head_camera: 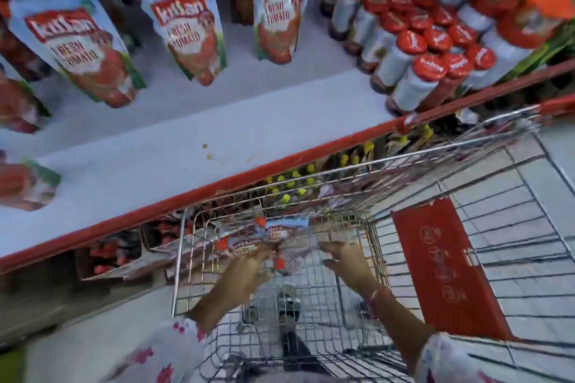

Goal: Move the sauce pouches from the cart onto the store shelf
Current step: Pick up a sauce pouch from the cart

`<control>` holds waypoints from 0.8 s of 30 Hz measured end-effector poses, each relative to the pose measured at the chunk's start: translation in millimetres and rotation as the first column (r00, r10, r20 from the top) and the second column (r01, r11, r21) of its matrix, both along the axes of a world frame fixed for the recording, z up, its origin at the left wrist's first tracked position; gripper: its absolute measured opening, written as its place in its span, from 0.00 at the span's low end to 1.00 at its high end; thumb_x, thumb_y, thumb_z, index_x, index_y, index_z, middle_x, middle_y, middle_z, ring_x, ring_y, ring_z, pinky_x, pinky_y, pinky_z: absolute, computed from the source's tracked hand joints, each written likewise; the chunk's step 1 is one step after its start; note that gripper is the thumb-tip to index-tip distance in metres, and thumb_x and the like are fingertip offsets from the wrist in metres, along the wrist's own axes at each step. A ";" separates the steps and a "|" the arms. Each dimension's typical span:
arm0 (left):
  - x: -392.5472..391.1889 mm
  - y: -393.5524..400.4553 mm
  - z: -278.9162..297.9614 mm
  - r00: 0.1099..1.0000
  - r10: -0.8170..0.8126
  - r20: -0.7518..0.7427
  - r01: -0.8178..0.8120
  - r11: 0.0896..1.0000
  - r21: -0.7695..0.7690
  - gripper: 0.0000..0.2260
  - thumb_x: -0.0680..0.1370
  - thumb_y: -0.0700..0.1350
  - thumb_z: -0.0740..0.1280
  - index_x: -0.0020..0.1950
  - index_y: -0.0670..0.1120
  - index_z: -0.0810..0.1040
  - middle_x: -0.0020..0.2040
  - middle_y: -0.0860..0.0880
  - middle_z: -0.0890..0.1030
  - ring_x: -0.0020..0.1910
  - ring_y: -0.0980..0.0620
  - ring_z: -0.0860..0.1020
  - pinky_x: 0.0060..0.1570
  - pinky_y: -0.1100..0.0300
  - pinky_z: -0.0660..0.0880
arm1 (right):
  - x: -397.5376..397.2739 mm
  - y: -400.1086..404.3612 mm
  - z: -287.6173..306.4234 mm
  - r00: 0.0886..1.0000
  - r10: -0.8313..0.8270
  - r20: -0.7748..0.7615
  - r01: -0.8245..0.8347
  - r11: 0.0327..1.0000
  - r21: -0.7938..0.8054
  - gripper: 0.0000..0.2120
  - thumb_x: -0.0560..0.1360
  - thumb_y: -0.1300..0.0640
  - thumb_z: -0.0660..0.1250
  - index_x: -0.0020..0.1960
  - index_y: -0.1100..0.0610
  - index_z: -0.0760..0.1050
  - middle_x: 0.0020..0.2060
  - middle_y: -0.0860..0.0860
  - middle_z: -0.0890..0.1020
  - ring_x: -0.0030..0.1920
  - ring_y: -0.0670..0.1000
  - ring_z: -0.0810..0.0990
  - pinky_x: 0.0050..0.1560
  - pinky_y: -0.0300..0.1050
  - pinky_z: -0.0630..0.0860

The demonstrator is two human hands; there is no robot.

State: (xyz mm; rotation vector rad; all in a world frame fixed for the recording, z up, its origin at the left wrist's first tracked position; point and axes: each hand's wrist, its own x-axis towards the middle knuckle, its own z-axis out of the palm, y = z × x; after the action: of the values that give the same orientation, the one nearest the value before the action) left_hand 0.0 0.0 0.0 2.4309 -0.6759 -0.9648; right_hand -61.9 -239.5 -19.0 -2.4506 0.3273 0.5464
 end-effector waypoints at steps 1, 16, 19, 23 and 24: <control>2.2 -3.4 -8.7 1.000 0.009 0.007 -0.009 0.999 0.042 0.26 0.75 0.46 0.68 0.71 0.50 0.64 0.66 0.45 0.76 0.60 0.45 0.77 0.59 0.56 0.73 | 1.6 -0.8 -8.0 0.999 -0.040 -0.011 0.040 0.999 0.011 0.20 0.72 0.57 0.72 0.64 0.51 0.76 0.57 0.53 0.84 0.50 0.51 0.83 0.54 0.41 0.77; 2.9 -30.7 -40.9 0.914 0.392 -0.101 -0.398 0.916 -0.047 0.09 0.76 0.42 0.67 0.54 0.44 0.82 0.46 0.39 0.85 0.28 0.59 0.72 0.27 0.72 0.65 | 11.4 7.9 -42.3 0.963 -0.270 0.012 0.265 0.952 0.154 0.11 0.71 0.54 0.73 0.53 0.55 0.83 0.46 0.52 0.88 0.40 0.46 0.85 0.36 0.24 0.75; 4.2 -25.3 -30.4 0.888 0.431 -0.159 -0.451 0.884 -0.125 0.07 0.75 0.41 0.68 0.47 0.38 0.83 0.36 0.38 0.84 0.23 0.60 0.74 0.22 0.72 0.63 | 7.9 11.2 -22.1 0.958 -0.281 0.061 0.265 0.944 0.198 0.10 0.72 0.56 0.72 0.53 0.56 0.83 0.44 0.50 0.87 0.32 0.37 0.81 0.34 0.25 0.75; -0.5 -16.9 -5.0 0.855 0.466 -0.228 -0.515 0.813 -0.273 0.06 0.74 0.42 0.68 0.48 0.43 0.84 0.23 0.54 0.78 0.19 0.60 0.67 0.24 0.69 0.62 | 0.0 12.0 16.4 0.935 -0.312 0.172 0.253 0.921 0.295 0.10 0.72 0.59 0.71 0.52 0.59 0.82 0.42 0.44 0.83 0.36 0.37 0.83 0.33 0.22 0.72; -2.2 -16.2 4.6 0.847 0.475 -0.238 -0.530 0.790 -0.309 0.06 0.74 0.41 0.68 0.48 0.47 0.83 0.26 0.53 0.81 0.21 0.60 0.67 0.25 0.66 0.63 | -2.3 11.7 25.6 0.924 -0.328 0.196 0.252 0.909 0.331 0.10 0.72 0.60 0.71 0.52 0.59 0.82 0.41 0.43 0.83 0.36 0.38 0.83 0.32 0.22 0.72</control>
State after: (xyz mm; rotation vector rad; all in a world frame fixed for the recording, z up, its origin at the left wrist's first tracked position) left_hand -2.2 -16.2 4.6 2.0192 -0.1089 -0.7088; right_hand -64.2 -227.8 6.6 -2.0922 0.4620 0.1423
